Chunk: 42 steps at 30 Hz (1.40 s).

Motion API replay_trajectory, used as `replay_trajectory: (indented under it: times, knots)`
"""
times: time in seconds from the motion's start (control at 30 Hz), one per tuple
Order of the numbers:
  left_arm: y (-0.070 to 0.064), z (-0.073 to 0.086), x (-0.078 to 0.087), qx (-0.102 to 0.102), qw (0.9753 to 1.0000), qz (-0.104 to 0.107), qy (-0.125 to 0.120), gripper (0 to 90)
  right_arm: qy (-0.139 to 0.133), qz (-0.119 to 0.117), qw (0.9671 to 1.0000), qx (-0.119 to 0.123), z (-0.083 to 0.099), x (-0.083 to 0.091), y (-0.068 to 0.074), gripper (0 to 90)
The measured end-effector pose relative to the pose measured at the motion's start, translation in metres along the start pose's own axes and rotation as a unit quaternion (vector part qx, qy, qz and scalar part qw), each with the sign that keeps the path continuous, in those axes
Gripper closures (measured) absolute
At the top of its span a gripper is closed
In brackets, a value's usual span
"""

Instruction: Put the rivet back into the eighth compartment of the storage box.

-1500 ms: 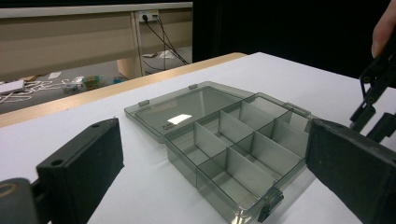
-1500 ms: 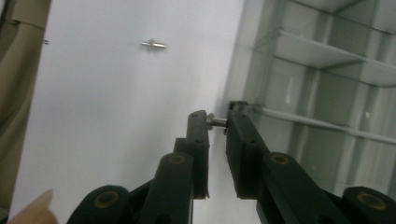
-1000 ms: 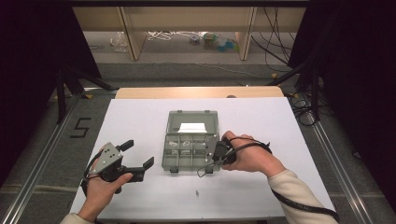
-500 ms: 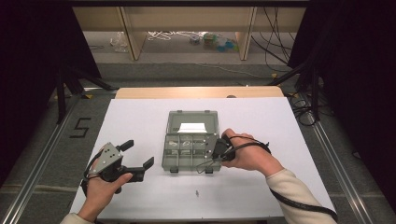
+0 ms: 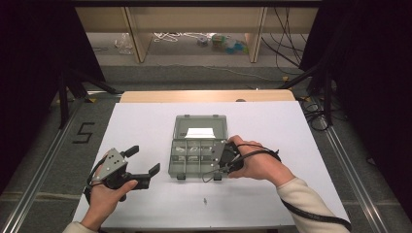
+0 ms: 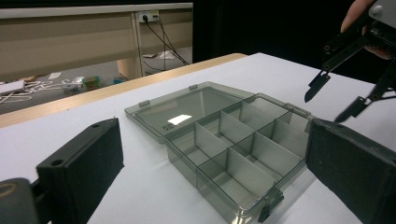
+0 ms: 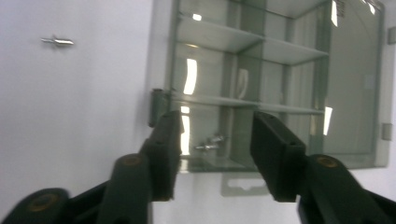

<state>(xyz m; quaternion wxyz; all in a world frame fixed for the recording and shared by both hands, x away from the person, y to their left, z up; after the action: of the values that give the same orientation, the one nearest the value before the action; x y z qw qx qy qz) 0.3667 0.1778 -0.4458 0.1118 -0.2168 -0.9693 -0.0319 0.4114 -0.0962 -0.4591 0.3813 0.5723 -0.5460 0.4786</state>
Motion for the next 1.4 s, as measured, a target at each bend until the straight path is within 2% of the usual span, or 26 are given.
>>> replay_trajectory:
  times: [0.17,0.27,0.3,0.37,0.43,0.73,1.0,1.03,1.1,1.13,1.37,1.4]
  knots:
    - [0.000,0.000,0.000,0.000,1.0000,0.000,0.000,4.0,0.000,-0.034,0.9992,0.022,-0.008,-0.006,0.013,38.9]
    - [0.000,0.000,0.000,0.000,1.0000,0.000,0.000,4.0,0.003,-0.060,0.9979,0.024,-0.013,-0.010,0.023,34.3]
    - [0.000,0.000,0.000,0.000,1.0000,0.000,0.000,3.9,0.004,-0.056,0.9980,0.027,-0.015,-0.011,0.026,33.8]
    - [0.000,0.000,0.000,0.000,1.0000,0.000,0.000,3.9,0.003,-0.063,0.9971,0.043,-0.020,-0.015,0.030,32.8]
    - [0.000,0.000,0.000,0.000,1.0000,0.000,0.000,3.9,0.001,-0.070,0.9964,0.048,-0.024,-0.017,0.035,32.8]
    - [0.000,0.000,0.000,0.000,1.0000,0.000,0.000,3.9,0.009,-0.092,0.9932,0.072,-0.038,-0.036,0.048,38.1]
    - [0.000,0.000,0.000,0.000,1.0000,0.000,-0.001,4.0,0.019,-0.115,0.9905,0.073,-0.042,-0.049,0.056,43.0]
    - [0.000,0.000,0.000,0.000,1.0000,0.000,-0.001,4.0,0.024,-0.122,0.9885,0.086,-0.042,-0.050,0.056,44.3]
    - [0.000,0.000,0.000,0.001,1.0000,-0.001,-0.001,4.0,0.019,-0.130,0.9885,0.075,-0.043,-0.054,0.059,45.7]
    - [0.000,0.000,0.000,0.001,1.0000,-0.001,-0.001,3.9,0.028,-0.132,0.9875,0.082,-0.042,-0.054,0.059,46.8]
    - [0.000,0.000,0.000,0.001,1.0000,-0.001,0.000,4.0,0.031,-0.153,0.9847,0.077,-0.043,-0.060,0.062,54.1]
    - [0.000,0.000,0.000,0.001,1.0000,0.000,-0.001,4.0,0.034,-0.161,0.9832,0.079,-0.042,-0.061,0.063,55.2]
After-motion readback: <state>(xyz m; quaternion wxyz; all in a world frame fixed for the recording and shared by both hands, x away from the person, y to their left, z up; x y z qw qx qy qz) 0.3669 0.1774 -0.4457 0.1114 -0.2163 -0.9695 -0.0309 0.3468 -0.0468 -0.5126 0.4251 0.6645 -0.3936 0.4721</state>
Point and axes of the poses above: each handheld gripper's, and its own axes: x roughly backward along the jaws, z roughly out of its underside, y roughly to its left, the point moved 6 cm from there along -x, roughly forward along the jaws, and after that the axes turned 14 degrees about -z, right-handed, at the moved point
